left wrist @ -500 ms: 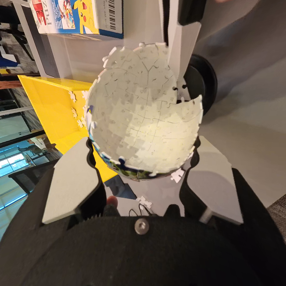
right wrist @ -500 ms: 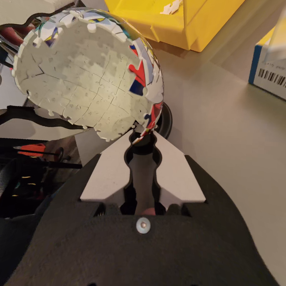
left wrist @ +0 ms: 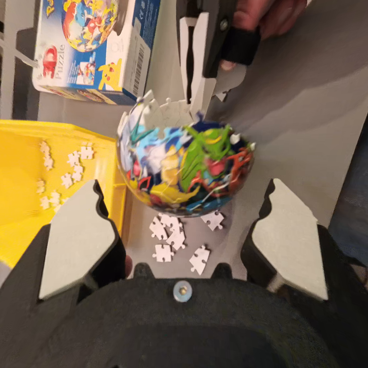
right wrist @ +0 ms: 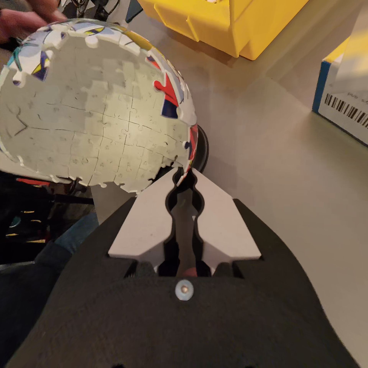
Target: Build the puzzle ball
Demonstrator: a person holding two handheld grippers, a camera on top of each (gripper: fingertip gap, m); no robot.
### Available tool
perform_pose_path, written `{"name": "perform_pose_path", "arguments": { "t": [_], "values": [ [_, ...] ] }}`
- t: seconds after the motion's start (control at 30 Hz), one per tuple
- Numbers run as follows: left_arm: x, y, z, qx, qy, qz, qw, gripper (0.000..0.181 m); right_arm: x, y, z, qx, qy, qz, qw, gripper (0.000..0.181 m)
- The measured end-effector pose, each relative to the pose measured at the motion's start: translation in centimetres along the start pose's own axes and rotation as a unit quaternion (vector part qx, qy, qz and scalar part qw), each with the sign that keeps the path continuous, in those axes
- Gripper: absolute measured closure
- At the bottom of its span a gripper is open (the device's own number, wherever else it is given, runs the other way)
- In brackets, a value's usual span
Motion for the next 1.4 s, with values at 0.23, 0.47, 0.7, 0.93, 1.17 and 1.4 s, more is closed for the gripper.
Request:
{"name": "perform_pose_path", "arguments": {
  "t": [0.23,0.47,0.7,0.93,1.17,1.4],
  "values": [
    [-0.3,-2.2,0.1,-0.127,0.04,-0.061,0.989,0.035,-0.1,-0.4,0.4,0.026,0.011,0.013,1.0,0.177],
    [-0.4,-2.7,0.7,-0.183,0.058,-0.048,0.98,0.041,0.0,-0.7,0.4,0.041,0.008,0.036,0.998,0.177],
    [-0.5,-2.4,0.9,-0.18,0.049,-0.04,0.982,0.043,0.2,-0.7,0.2,0.048,0.009,0.048,0.998,0.176],
    [-0.6,-2.3,0.9,-0.167,0.042,-0.041,0.984,0.044,0.5,-0.5,0.3,0.046,0.012,0.051,0.998,0.171],
    [-0.5,-2.0,0.6,-0.145,0.04,-0.038,0.988,0.044,0.5,-0.2,0.3,0.046,0.014,0.054,0.997,0.168],
    [-0.4,-1.5,0.1,-0.098,0.027,-0.033,0.994,0.044,0.5,0.4,0.2,0.052,0.047,0.036,0.997,0.166]
  ]
}}
Point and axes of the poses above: each gripper's, where its closed fingertips meet, y back along the fingers, z out of its top, x = y × z across the jaws, the point moved 1 cm from there along y, back along the fingers, and after that the axes turned 14 degrees about -y, right-handed, at the moved point
